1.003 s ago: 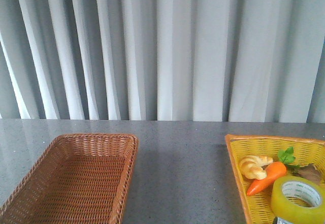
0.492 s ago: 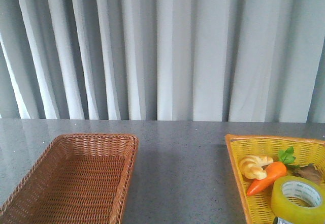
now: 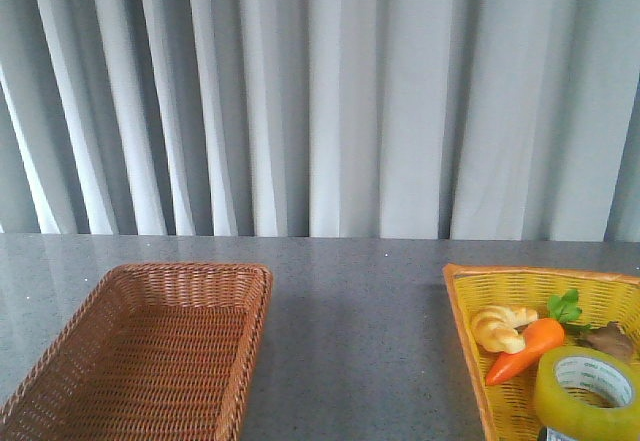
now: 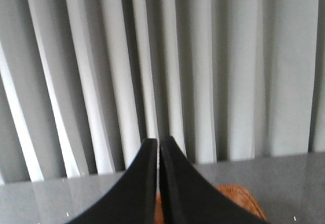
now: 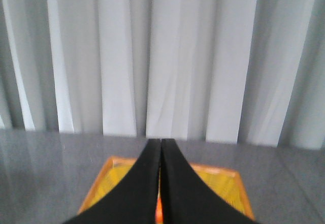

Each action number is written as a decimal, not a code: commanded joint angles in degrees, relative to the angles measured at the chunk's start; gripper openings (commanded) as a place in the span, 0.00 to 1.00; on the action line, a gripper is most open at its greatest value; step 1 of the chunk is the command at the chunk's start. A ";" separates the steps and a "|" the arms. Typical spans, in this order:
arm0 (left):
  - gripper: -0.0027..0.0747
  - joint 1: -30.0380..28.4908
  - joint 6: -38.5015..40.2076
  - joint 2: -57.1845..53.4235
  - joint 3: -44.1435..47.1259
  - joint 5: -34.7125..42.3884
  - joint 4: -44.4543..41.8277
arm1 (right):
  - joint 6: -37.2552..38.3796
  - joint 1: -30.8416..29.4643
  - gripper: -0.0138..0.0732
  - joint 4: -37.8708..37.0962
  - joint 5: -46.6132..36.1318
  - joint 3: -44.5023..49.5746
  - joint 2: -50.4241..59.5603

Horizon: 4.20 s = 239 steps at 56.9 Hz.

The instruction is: Transfer tape with both arms

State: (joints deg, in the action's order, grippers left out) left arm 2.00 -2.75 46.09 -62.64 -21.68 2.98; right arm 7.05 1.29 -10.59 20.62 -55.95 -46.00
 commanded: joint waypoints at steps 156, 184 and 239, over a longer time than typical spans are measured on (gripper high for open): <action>0.79 0.49 0.06 24.44 -4.81 7.64 3.32 | 8.46 -4.99 0.84 -10.29 21.36 -21.91 -53.05; 0.79 0.49 0.06 24.44 -4.81 7.23 3.32 | 5.31 -4.99 0.77 -8.82 20.65 -21.91 -56.95; 0.79 0.49 0.06 24.44 -4.81 7.56 3.32 | -11.74 4.95 0.18 10.59 31.77 -48.61 -54.35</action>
State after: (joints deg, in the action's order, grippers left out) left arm 2.06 -2.80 71.86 -65.50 -18.96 5.93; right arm 0.00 1.78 -4.77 55.32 -100.36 -103.72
